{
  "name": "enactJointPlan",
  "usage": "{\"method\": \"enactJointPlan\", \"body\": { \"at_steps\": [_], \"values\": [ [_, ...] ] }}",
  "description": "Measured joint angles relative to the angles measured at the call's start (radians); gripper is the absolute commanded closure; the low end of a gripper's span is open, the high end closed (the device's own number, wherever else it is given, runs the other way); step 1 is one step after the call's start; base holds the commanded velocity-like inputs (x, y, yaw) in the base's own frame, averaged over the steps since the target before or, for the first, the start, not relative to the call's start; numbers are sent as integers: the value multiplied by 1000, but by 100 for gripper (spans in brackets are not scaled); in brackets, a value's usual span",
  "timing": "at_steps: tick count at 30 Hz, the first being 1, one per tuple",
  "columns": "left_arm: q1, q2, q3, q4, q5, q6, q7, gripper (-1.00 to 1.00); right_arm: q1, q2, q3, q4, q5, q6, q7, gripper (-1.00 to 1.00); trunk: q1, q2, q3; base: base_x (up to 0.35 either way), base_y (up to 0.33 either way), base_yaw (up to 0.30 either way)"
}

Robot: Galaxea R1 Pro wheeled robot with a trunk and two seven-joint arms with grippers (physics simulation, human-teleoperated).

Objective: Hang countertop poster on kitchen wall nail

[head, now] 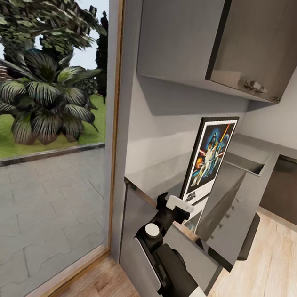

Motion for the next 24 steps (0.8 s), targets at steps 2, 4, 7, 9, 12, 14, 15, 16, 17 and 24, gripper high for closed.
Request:
{"method": "enactJointPlan", "body": {
  "at_steps": [2, 4, 7, 9, 12, 14, 15, 16, 17, 24],
  "values": [
    [0, 0, 0, 0, 0, 0, 0, -100, 0, 0, 0, 0, 0, 0, 0, -100, 0, 0, 0, 5, 0, 0],
    [0, 0, 0, 0, 0, 0, 0, -100, 0, 0, 0, 0, 0, -1, 0, -100, 0, 0, 0, 20, 0, 0],
    [0, 0, 0, 0, 0, 0, 0, -100, 0, 0, 0, 1, -1, -1, 0, -100, 0, 0, 0, 61, -10, 0],
    [0, 0, 0, 0, 0, 0, 0, -100, 1, 0, 0, 2, -1, -2, 0, -100, 0, 0, 0, 90, -40, 0],
    [0, 0, 0, 0, 0, 0, 0, -100, 1, 0, 0, 2, -1, -2, 0, -100, 0, 0, 0, 102, -57, 0],
    [0, 0, 0, 0, 0, 0, 0, -100, 1, 0, 0, 2, -1, -3, 0, -100, 0, 0, 0, 63, -37, 0],
    [0, 0, 0, 0, 0, 0, 0, -100, 1, 0, 0, 2, -2, -3, 0, -100, 0, 0, 0, 36, -21, 0],
    [0, 0, 0, 0, 0, 0, 0, -100, 0, 0, 0, 2, -2, -3, 0, -100, 0, 0, 0, 29, -17, 0],
    [0, 0, 0, 0, 0, 0, 0, -100, 0, 0, 0, 2, -2, -3, 0, -100, 0, 0, 0, 37, -19, 0],
    [0, 0, 0, 0, 0, -1, 0, -100, 1, 0, 0, 2, -2, -3, 0, -100, 0, 0, 0, 60, -47, 0]
  ]
}}
